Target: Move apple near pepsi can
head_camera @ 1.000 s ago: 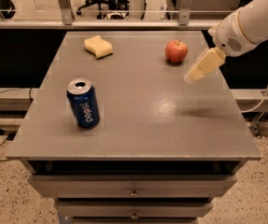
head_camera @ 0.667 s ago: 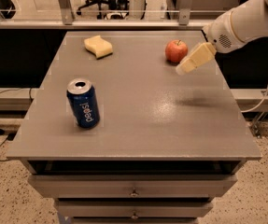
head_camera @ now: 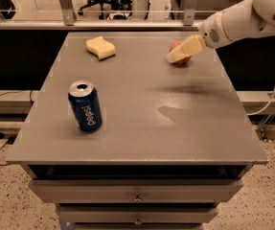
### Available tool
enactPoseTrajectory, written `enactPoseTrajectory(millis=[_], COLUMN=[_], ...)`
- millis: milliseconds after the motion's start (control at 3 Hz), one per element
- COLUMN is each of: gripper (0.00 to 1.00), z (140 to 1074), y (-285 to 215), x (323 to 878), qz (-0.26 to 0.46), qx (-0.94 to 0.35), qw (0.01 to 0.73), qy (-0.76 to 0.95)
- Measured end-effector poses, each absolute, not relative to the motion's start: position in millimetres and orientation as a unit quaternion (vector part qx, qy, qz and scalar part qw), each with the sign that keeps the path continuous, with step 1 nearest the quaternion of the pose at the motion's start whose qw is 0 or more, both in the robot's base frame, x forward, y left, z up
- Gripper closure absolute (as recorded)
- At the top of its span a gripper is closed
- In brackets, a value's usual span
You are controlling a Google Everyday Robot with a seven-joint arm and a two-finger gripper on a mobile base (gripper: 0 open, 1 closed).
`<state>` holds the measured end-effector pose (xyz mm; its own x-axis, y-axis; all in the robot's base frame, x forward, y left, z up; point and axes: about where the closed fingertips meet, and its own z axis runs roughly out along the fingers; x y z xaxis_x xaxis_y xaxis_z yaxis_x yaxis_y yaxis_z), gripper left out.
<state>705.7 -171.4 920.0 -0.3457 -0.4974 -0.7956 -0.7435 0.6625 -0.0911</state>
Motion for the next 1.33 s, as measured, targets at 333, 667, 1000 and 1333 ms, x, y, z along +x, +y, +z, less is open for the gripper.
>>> enactPoseTrajectory(millis=[333, 667, 1000, 1333], gripper=[0.00, 0.00, 0.00, 0.00], z=[911.5, 900.1, 886.2, 872.5], y=[-171.0, -175.5, -178.0, -179.3], x=[731.0, 751.4, 764.9, 773.7], qz=[0.149, 0.149, 0.150, 0.151], qx=[-0.360, -0.340, -0.326, -0.318], qw=[0.429, 0.428, 0.421, 0.412], qy=[0.815, 0.824, 0.833, 0.840])
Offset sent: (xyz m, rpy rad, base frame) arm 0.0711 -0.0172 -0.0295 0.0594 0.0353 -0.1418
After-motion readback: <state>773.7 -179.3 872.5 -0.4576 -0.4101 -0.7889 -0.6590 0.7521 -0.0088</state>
